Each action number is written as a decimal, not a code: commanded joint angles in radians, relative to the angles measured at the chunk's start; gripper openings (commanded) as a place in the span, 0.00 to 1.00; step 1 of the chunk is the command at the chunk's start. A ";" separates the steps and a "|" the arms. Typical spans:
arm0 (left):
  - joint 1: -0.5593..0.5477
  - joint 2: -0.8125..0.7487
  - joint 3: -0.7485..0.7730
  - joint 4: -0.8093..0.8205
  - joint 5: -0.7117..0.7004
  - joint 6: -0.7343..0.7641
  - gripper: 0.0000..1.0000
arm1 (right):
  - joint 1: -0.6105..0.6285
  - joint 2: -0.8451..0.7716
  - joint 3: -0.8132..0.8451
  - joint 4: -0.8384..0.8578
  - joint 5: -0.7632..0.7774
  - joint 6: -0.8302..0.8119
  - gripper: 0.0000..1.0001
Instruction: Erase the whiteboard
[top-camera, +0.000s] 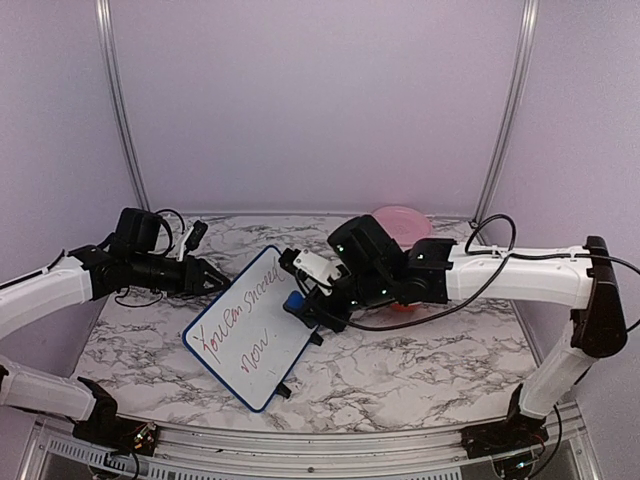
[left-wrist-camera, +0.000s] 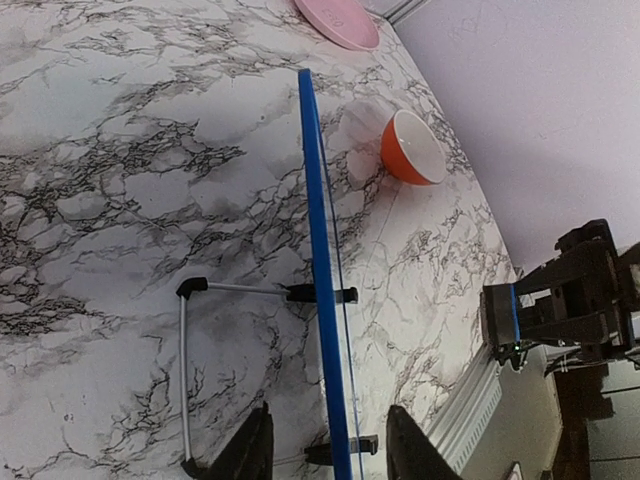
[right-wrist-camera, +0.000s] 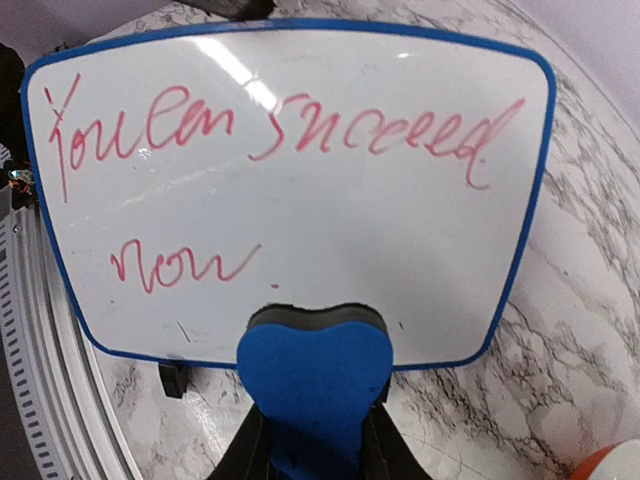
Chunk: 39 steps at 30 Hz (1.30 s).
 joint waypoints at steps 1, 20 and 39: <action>-0.009 -0.027 -0.022 -0.002 0.036 0.012 0.35 | 0.079 0.085 0.127 0.042 -0.004 -0.076 0.00; -0.024 -0.055 -0.076 0.049 0.043 -0.013 0.09 | 0.246 0.316 0.378 0.085 0.166 -0.043 0.00; -0.051 -0.060 -0.076 0.049 -0.037 -0.047 0.00 | 0.295 0.525 0.727 -0.139 0.221 0.018 0.00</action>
